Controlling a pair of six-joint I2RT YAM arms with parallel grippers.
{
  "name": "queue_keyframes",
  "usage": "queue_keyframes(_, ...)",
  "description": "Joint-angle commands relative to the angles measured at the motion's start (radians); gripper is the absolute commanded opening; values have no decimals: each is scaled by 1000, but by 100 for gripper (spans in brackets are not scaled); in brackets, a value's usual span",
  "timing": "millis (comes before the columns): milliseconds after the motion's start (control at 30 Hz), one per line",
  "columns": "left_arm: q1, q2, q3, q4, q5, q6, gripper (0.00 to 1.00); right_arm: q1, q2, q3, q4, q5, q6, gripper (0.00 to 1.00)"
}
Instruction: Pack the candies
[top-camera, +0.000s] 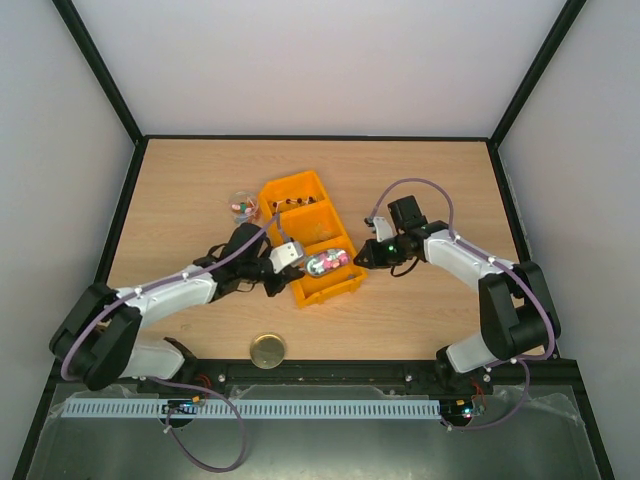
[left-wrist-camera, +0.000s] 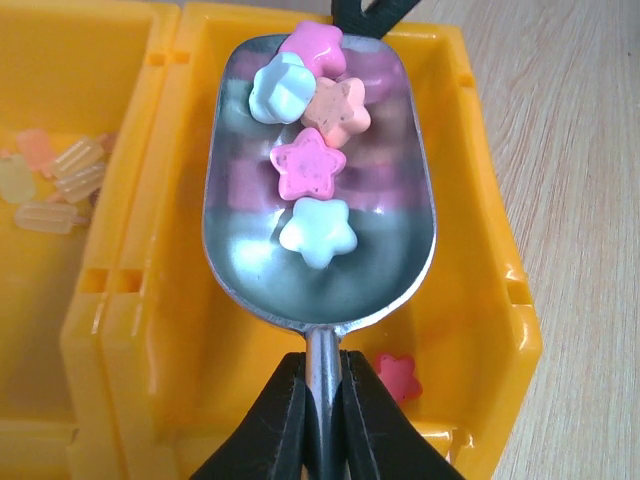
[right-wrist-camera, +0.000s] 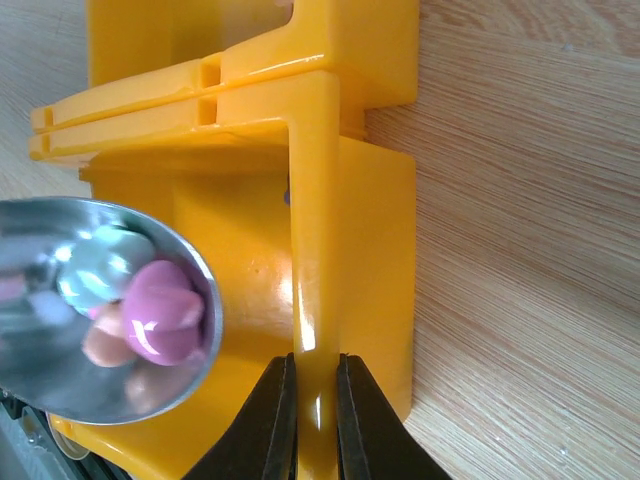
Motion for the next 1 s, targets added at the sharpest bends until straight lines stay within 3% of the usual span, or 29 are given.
queue_keyframes(0,19,-70,-17,9,41,18,2,-13,-8,-29,-69,39,-13,1)
queue_keyframes(167,48,-163,6,-71,56,18,2,-19,-6,-24,-69,42,-22,1)
queue_keyframes(533,228,-313,117,-316,139,25,2,-24,-8,-21,-77,55,-42,1)
queue_keyframes(733,390,-305,177,-420,165,56,2,-27,-9,-18,-77,49,-43,1)
queue_keyframes(967,633,-224,282,-593,143,226,2,-33,-9,-13,-76,49,-50,1)
